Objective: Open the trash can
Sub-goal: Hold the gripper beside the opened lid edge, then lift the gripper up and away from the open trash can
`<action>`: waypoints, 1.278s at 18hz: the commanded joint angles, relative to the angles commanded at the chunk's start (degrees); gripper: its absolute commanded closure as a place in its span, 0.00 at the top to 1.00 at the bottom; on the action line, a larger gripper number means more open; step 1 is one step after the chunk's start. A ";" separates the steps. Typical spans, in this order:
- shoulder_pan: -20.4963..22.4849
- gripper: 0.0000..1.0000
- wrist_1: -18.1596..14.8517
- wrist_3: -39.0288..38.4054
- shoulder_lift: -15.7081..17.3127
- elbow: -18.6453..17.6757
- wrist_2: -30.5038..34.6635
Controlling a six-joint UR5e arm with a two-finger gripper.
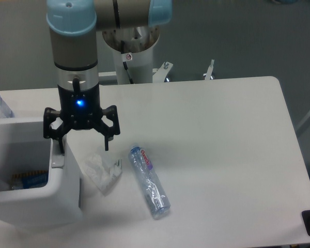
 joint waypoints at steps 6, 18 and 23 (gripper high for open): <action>0.09 1.00 0.00 0.26 0.52 0.61 0.00; 6.06 1.00 -0.87 11.57 0.26 7.47 11.58; 8.43 1.00 -6.76 27.75 0.61 5.89 16.43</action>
